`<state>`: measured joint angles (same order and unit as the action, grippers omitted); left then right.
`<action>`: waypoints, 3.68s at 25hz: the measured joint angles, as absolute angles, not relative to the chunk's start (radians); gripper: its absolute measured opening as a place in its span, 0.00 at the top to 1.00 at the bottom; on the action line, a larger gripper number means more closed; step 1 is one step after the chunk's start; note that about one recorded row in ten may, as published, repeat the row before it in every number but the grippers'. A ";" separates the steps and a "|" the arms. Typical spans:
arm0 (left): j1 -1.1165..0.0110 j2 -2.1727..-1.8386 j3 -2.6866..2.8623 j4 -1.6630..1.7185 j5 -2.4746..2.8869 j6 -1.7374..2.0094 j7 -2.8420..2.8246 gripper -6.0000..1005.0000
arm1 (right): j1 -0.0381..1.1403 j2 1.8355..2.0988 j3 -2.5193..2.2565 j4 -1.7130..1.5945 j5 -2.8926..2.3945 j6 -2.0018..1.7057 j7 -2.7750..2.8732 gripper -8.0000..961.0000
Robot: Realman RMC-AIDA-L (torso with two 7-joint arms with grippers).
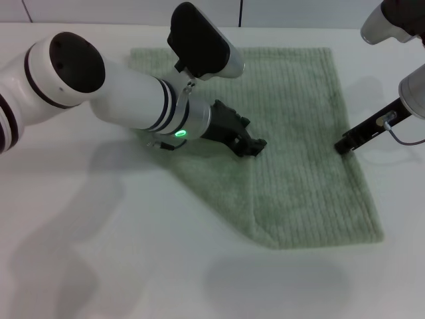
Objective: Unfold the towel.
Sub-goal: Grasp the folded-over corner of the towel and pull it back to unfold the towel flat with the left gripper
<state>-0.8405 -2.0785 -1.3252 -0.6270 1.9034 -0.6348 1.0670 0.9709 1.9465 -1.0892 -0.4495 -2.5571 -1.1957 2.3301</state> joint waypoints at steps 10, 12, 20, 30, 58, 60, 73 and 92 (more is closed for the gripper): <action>-0.848 -2.079 -1.298 -0.622 1.886 -0.627 1.066 0.46 | 0.970 1.947 -1.090 -0.449 -2.557 -1.196 2.330 0.99; -0.848 -2.079 -1.298 -0.622 1.880 -0.620 1.066 0.47 | 0.970 1.947 -1.091 -0.449 -2.557 -1.196 2.329 0.99; -0.850 -2.079 -1.287 -0.623 1.874 -0.610 1.066 0.69 | 0.972 1.947 -1.091 -0.449 -2.557 -1.195 2.323 0.99; -0.851 -2.078 -1.287 -0.623 1.877 -0.610 1.067 0.83 | 0.973 1.947 -1.091 -0.449 -2.557 -1.195 2.322 0.99; -0.825 -2.063 -1.309 -0.666 1.884 -0.676 1.075 0.99 | 0.968 1.945 -1.091 -0.447 -2.559 -1.195 2.322 0.99; -0.819 -2.063 -1.318 -0.676 1.888 -0.680 1.075 0.99 | 0.968 1.945 -1.091 -0.447 -2.560 -1.196 2.322 0.99; -0.674 -2.061 -1.534 -0.889 2.056 -0.864 1.071 0.98 | 0.968 1.944 -1.092 -0.445 -2.560 -1.198 2.322 0.99; -0.563 -2.058 -1.718 -1.089 2.176 -1.124 1.074 0.96 | 0.968 1.943 -1.095 -0.445 -2.570 -1.197 2.321 0.99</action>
